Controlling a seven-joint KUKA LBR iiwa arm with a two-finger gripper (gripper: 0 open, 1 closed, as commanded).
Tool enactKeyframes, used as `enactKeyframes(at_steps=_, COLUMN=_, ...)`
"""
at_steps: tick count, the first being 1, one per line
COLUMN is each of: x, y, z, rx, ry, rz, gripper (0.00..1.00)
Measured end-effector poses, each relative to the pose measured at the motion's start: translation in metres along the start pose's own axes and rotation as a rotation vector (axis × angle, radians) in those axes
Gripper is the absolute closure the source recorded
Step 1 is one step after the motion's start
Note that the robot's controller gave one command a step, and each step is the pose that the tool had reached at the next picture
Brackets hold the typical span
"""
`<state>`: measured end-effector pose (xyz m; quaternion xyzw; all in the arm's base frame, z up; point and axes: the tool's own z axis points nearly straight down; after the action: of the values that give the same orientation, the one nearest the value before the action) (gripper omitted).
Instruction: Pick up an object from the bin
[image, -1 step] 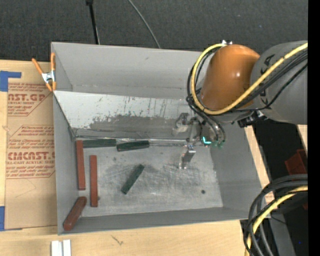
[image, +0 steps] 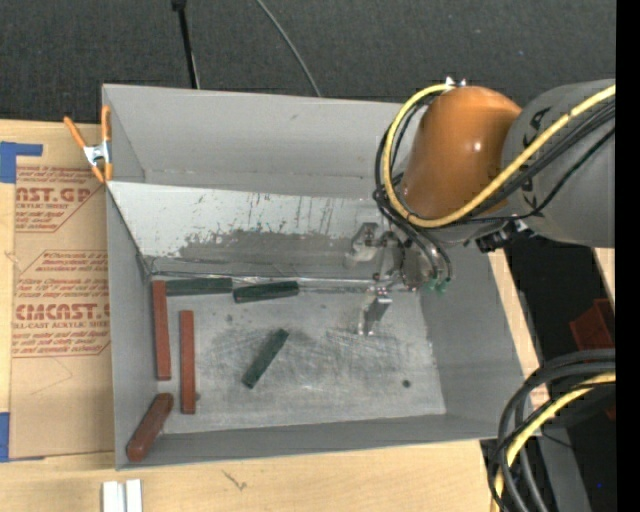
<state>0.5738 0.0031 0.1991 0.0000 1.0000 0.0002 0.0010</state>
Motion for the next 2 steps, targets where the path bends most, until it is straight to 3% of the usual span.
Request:
enactKeyframes(at_steps=1, x=0.008, y=-0.001, z=0.049, rx=0.001, ry=-0.006, rz=-0.054, gripper=0.0)
enactKeyframes(at_steps=2, x=0.032, y=0.05, z=0.125, rx=0.0, ry=-0.005, rz=-0.016, gripper=0.0)
